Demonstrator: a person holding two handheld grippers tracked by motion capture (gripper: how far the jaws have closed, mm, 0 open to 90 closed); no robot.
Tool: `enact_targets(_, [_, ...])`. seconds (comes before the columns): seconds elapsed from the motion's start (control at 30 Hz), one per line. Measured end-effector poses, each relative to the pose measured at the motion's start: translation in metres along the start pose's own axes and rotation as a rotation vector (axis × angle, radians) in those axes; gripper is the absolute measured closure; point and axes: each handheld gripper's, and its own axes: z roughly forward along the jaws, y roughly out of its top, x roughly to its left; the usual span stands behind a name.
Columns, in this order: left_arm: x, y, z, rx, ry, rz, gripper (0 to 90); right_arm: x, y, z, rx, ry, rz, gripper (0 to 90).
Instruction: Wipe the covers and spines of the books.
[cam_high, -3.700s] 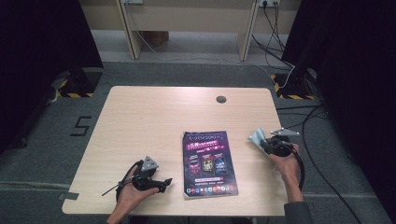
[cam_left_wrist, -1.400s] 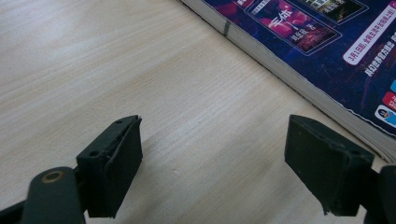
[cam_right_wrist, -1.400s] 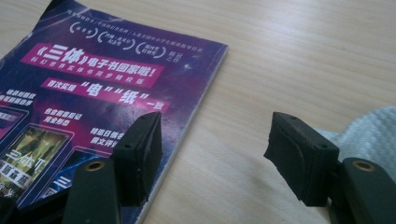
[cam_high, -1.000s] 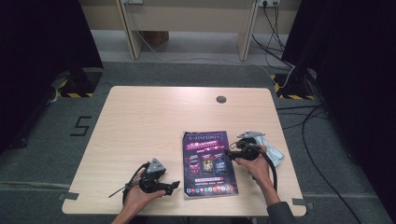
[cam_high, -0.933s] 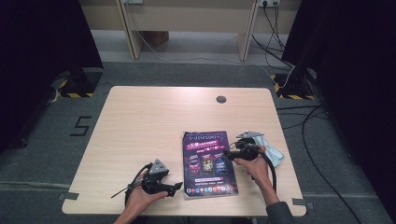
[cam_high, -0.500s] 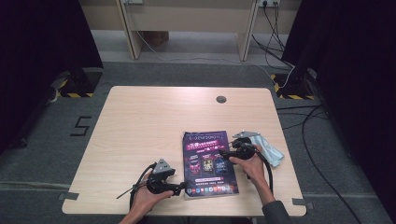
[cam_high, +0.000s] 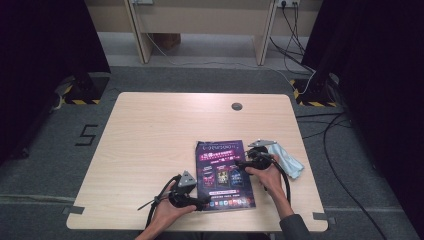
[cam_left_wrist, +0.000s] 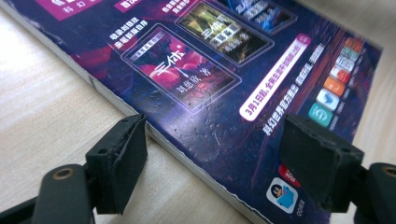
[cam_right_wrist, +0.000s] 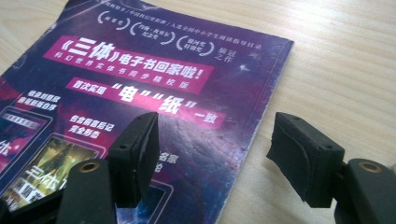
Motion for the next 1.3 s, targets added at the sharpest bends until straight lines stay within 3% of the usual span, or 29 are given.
enact_targets(0.4, [0.001,-0.001,-0.003,0.007,-0.004,0.025,30.2,-0.003,0.0,0.005,0.013,-0.003,0.015,37.8])
enact_targets(0.6, [0.003,-0.001,-0.007,0.018,-0.021,0.05,37.5,-0.001,0.0,0.006,0.011,0.03,0.02,38.4])
enact_targets(0.7, [0.004,-0.001,-0.011,0.027,-0.027,0.072,43.6,0.002,0.0,0.005,0.023,0.02,0.015,38.2])
enact_targets(1.03, [0.008,-0.002,-0.015,0.036,-0.022,0.097,46.2,-0.002,0.002,0.008,0.005,0.021,0.057,37.2])
enact_targets(1.23, [0.012,-0.002,-0.014,0.039,-0.043,0.051,46.2,0.001,0.002,0.011,-0.019,0.013,0.081,38.4])
enact_targets(1.3, [0.012,-0.002,-0.014,0.039,-0.04,0.057,46.3,0.001,0.0,0.01,-0.032,-0.001,0.105,40.7])
